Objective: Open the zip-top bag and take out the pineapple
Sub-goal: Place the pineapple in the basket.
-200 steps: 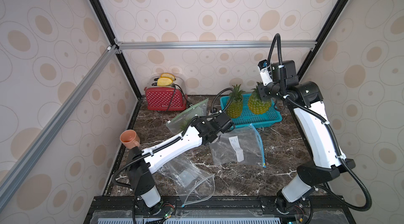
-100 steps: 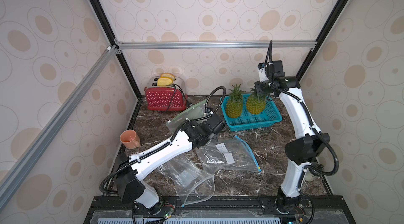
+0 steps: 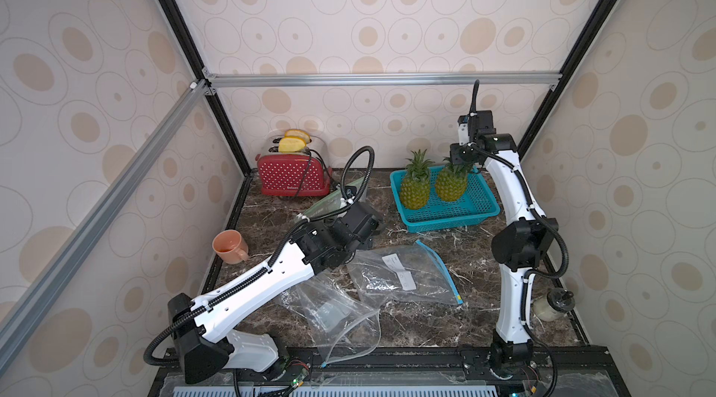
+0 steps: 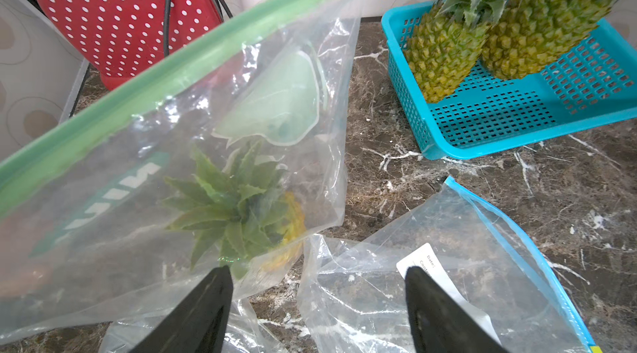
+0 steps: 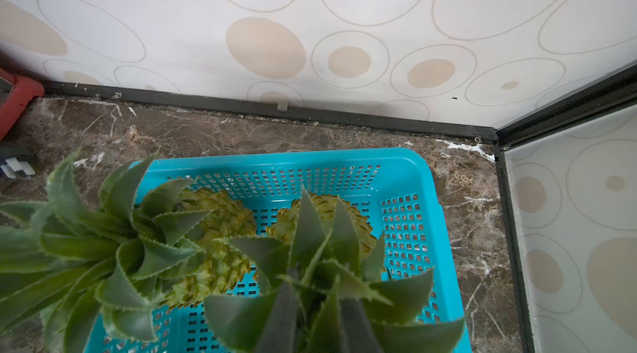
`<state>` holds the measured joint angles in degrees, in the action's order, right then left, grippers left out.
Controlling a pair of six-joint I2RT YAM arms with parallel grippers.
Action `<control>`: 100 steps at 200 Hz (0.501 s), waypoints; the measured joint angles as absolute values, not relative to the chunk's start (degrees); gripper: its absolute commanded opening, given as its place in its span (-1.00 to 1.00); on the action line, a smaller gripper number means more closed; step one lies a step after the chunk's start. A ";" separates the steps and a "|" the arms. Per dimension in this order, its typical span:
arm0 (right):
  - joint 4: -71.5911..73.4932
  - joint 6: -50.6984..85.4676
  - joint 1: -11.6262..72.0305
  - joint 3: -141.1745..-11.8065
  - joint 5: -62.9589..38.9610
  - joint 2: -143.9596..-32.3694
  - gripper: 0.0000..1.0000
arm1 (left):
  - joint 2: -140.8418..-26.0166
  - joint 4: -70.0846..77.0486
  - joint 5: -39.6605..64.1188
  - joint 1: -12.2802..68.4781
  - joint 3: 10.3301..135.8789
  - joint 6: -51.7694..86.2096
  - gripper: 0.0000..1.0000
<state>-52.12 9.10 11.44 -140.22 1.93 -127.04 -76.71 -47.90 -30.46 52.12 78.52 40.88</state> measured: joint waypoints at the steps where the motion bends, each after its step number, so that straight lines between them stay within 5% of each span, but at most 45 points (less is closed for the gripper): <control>1: -52.05 9.15 11.42 -140.22 1.87 -127.09 -1.00 | -76.71 -47.90 -30.48 52.12 78.50 40.88 0.60; 49: -49.56 10.74 10.59 -140.22 -1.93 -131.35 -0.99 | -76.64 -47.81 -31.57 52.05 78.00 41.10 0.62; 100: -47.64 11.38 10.59 -140.64 -4.56 -132.29 -0.02 | -75.90 -48.05 -32.08 51.70 77.69 41.39 0.70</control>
